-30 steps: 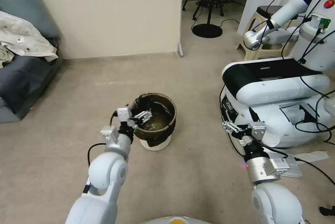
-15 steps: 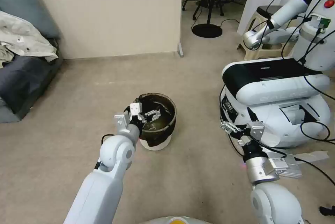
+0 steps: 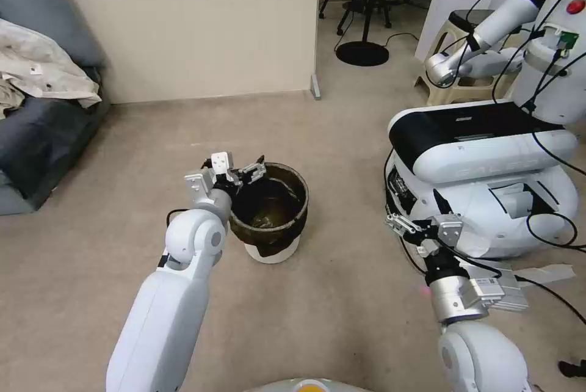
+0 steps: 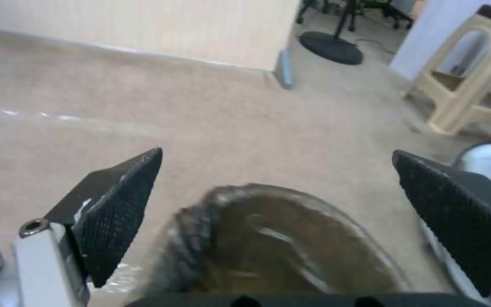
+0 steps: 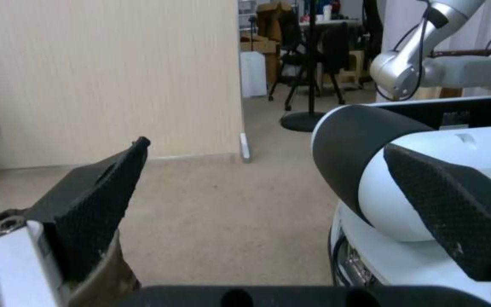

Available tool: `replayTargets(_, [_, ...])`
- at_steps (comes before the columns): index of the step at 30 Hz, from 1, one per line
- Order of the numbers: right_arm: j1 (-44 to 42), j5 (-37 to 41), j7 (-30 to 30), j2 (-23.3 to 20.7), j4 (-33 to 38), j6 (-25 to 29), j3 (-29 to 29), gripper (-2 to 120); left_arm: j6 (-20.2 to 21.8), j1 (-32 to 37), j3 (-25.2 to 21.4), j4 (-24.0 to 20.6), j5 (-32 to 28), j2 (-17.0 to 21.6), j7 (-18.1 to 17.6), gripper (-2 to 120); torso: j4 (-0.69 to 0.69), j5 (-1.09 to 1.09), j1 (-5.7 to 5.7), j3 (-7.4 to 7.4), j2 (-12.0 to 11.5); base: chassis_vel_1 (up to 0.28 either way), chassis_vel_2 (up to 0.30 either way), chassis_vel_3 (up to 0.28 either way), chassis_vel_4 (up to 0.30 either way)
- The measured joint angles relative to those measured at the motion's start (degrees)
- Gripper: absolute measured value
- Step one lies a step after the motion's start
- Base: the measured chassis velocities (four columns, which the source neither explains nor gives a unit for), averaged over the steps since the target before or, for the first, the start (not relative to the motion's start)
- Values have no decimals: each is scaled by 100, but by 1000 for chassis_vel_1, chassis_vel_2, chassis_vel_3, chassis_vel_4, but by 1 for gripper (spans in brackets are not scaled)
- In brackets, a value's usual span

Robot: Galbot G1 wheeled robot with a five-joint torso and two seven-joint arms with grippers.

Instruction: Pick up the trash can from the floor.

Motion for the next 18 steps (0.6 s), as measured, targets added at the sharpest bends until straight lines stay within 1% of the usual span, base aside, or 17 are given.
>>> replayTargets(3, [7, -2, 1, 6, -3, -5, -9, 100, -20, 38, -60, 28, 178, 78, 49, 100, 1, 0, 0, 0, 0, 0, 0, 0, 0])
replayTargets(6, [24, -11, 6, 20, -13, -17, -34, 100, -89, 118, -148, 127, 453, 219, 173, 100, 0, 0, 0, 0, 0, 0, 0, 0, 0])
replayTargets(11, [40, -21, 13, 24, -20, -28, -56, 100, -149, 265, -243, 229, 714, 351, 322, 100, 1, 0, 0, 0, 0, 0, 0, 0, 0])
replayTargets(18, [49, -27, 36, 29, -20, -43, -66, 100, -154, 453, -271, 338, 862, 413, 494, 100, 1, 0, 0, 0, 0, 0, 0, 0, 0])
